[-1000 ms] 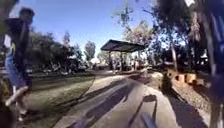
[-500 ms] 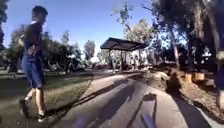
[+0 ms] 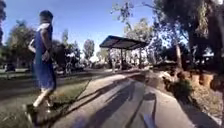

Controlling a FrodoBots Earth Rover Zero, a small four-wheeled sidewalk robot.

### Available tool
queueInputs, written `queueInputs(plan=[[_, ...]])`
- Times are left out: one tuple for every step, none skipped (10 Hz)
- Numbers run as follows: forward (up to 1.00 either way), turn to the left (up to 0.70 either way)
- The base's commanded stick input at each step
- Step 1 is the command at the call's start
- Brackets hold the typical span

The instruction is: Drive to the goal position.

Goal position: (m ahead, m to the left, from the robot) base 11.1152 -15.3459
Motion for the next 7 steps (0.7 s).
queueInputs(plan=[[0.98,0.00],[0.98,0.00],[0.98,0.00],[0.98,0.00],[0.98,0.00],[0.98,0.00],[0.98,0.12]])
